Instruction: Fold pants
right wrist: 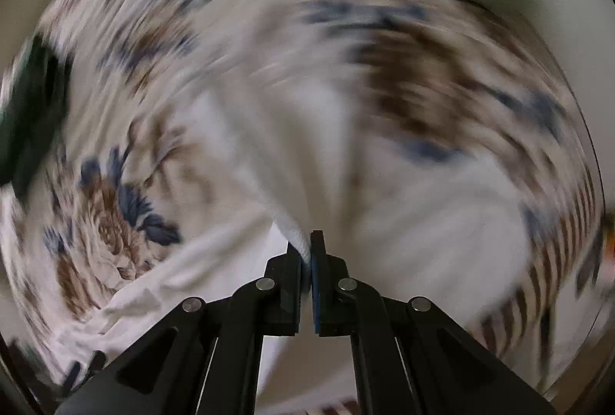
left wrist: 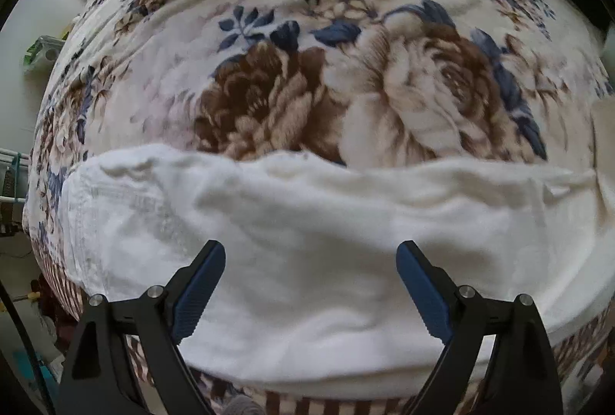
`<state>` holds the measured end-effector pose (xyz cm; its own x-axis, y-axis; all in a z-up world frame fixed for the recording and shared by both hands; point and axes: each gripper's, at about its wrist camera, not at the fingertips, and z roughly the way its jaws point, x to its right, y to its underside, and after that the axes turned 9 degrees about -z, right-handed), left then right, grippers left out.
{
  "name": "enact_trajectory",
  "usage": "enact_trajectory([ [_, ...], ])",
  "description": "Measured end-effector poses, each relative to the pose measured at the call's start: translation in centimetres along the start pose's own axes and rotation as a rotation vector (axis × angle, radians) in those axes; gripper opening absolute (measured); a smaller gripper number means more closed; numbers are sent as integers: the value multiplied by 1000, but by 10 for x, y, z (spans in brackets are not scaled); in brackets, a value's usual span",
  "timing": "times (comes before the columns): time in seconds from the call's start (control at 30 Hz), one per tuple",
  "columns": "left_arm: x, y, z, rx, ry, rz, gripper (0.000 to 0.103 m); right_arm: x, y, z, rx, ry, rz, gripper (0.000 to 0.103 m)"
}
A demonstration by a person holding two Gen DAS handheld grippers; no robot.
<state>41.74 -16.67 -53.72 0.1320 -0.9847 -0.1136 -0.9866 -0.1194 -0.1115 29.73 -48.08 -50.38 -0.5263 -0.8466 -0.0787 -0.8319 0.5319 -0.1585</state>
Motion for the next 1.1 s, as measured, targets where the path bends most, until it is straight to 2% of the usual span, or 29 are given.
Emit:
enact_trajectory([
  [0.1,1,11,-1,-19,20,-10,91,72,37,-14,21,-18,183,4],
  [0.17,4,20,3,-33,19,-9,91,109,58,4,3,-23,265,4],
  [0.23,7,27,9,-50,10,4,91,130,69,33,-40,-42,319,4],
  [0.3,11,34,15,-66,-2,20,91,141,76,60,-99,-101,374,5],
  [0.33,13,37,16,-73,-2,25,91,150,81,73,-142,-158,429,10],
  [0.4,15,42,16,-77,2,35,91,167,91,80,-151,-243,528,12],
  [0.47,17,46,15,-76,0,46,91,178,96,72,-116,-237,563,29],
  [0.53,19,49,14,-83,4,46,91,186,96,63,-64,-233,583,53],
  [0.6,20,52,14,-90,10,38,91,192,90,61,-44,-239,605,57],
  [0.7,21,56,14,-90,7,38,91,197,80,77,-68,-242,628,54],
  [0.73,21,58,14,-92,6,39,91,197,75,80,-61,-239,618,25],
  [0.77,22,60,13,-91,4,40,91,194,73,77,-53,-201,581,5],
  [0.87,19,67,6,-79,3,42,91,187,72,44,28,-113,472,4],
  [0.93,11,71,4,-67,-1,38,91,191,76,25,64,-89,457,4],
  [1.0,1,71,6,-67,-5,26,91,196,77,37,6,-65,439,4],
  [1.07,-11,73,8,-65,-14,16,91,190,70,73,-129,-73,392,4],
  [1.1,-17,75,8,-60,-23,10,91,190,68,85,-178,-96,386,8],
])
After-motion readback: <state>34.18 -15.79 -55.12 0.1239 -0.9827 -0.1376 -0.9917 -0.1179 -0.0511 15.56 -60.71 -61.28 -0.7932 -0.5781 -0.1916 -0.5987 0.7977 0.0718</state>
